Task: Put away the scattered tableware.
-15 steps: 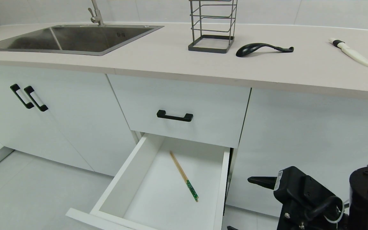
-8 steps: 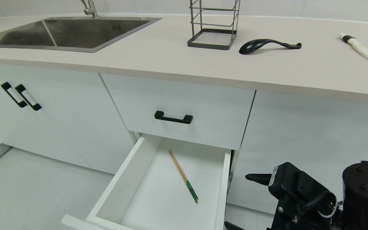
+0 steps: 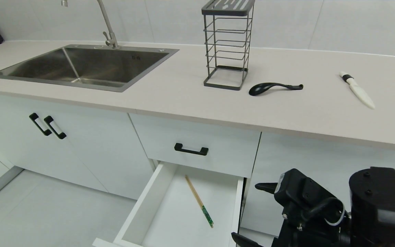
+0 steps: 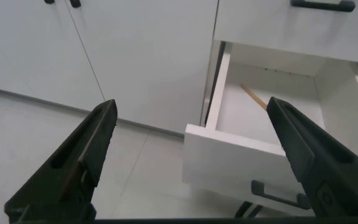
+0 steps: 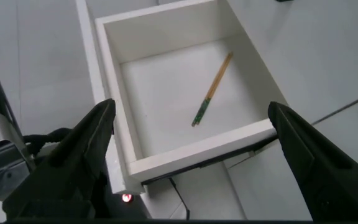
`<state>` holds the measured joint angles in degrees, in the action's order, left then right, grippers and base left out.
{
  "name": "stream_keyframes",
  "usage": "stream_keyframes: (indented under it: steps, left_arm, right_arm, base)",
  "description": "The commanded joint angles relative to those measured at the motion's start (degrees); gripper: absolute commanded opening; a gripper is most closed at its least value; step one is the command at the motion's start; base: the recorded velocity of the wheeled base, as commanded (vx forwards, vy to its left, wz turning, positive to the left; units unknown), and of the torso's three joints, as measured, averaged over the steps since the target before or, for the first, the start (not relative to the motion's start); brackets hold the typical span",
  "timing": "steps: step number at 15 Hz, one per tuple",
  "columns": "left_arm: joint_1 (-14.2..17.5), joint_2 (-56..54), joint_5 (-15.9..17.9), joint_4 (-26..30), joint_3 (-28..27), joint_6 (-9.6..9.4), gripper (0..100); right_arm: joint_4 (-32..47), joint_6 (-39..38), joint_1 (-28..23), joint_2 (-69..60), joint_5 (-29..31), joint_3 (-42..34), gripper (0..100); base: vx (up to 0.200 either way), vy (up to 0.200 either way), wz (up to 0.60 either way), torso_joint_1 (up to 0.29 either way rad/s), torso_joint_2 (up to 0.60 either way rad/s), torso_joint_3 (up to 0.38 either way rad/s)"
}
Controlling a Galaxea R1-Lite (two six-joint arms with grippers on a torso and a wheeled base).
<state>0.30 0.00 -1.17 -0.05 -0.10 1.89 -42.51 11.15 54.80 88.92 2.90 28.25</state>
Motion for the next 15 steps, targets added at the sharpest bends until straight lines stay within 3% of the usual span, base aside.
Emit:
stream_keyframes:
  steps: [1, 5, 12, 15]
  left_arm:
    - [0.05, 0.0, -0.06, 0.05, 0.01, 0.04, 100]
    - [0.05, 0.0, -0.06, 0.05, 0.01, 0.04, 100]
    - [0.05, 0.0, -0.06, 0.05, 0.01, 0.04, 100]
    - [0.05, 0.0, -0.06, 0.05, 0.01, 0.04, 100]
  right_arm:
    - [-0.03, 0.01, 0.05, 2.14, -0.09, 1.37, 100]
    - [0.06, 0.01, -0.3, 4.86, -0.35, 4.36, 100]
    - [1.64, 0.01, -0.57, 7.94, -0.44, 8.84, 100]
    - [1.46, 0.1, -0.92, 8.29, -5.19, 7.53, 100]
  base:
    - [0.0, 0.0, 0.0, 0.246, -0.48, -0.217]
    - [0.0, 0.0, 0.0, 0.138, -0.48, -0.22]
    - [0.0, 0.0, 0.0, 0.335, -0.5, -0.239]
    - [0.0, 0.0, 0.0, 0.279, -0.53, -0.255]
